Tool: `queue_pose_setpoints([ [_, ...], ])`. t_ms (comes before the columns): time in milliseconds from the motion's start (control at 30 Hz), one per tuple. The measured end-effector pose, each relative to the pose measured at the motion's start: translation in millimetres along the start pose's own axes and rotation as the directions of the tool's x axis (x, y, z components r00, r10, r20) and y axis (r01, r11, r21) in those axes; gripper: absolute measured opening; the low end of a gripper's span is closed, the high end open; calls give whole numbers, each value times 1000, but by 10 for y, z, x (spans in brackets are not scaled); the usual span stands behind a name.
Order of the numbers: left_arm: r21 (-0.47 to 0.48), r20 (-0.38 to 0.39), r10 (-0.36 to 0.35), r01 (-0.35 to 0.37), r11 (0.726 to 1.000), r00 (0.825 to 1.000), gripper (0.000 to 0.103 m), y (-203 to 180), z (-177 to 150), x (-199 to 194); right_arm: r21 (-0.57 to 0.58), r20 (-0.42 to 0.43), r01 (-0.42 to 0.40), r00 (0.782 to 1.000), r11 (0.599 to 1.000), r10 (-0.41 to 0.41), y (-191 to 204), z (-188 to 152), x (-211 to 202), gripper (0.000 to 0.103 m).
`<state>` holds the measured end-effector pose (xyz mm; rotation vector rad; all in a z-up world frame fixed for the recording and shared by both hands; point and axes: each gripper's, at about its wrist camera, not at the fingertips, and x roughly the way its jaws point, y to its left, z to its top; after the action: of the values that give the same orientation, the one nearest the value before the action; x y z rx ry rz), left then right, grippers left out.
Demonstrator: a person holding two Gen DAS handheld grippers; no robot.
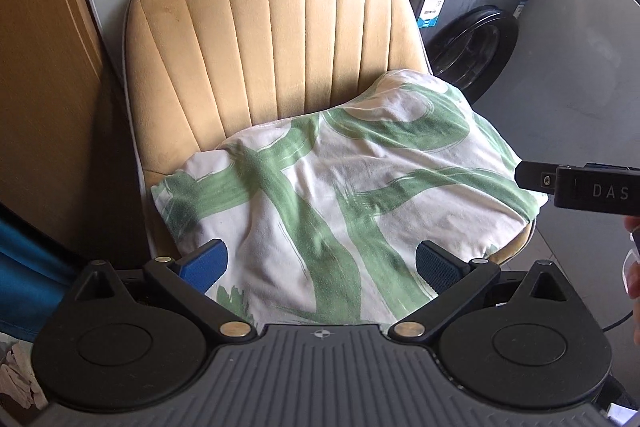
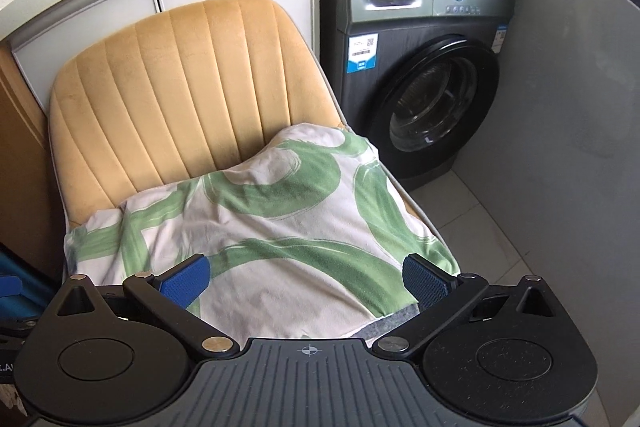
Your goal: Fold clothes
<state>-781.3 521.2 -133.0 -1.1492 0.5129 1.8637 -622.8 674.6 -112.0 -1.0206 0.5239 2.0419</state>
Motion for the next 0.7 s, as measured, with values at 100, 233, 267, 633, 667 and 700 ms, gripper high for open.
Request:
queue_pose_setpoints([
  [100,12,14,42,-42,999,999,102,-46,-74,-119,-51,47,50,998,997,-48,100,-82,-242,102],
  [233,33,4,98,-98,995,995,102,-165,-222,-249,-94,82,67,995,993,-60,138,-243,-484,102],
  [267,29,-1,115,-115,993,993,102,-190,-254,-283,-101,78,60,996,993,-52,134,-280,-521,102],
  [633,-117,-5,256,-255,960,967,102,-597,-717,-657,-156,-38,-113,993,981,108,-368,-671,-685,102],
  [667,-128,-14,269,-269,955,963,102,-683,-790,-665,-162,-51,-116,993,980,109,-443,-726,-695,102],
  [700,-139,-26,273,-274,952,962,102,-767,-865,-666,-164,-63,-119,992,979,110,-525,-781,-708,102],
])
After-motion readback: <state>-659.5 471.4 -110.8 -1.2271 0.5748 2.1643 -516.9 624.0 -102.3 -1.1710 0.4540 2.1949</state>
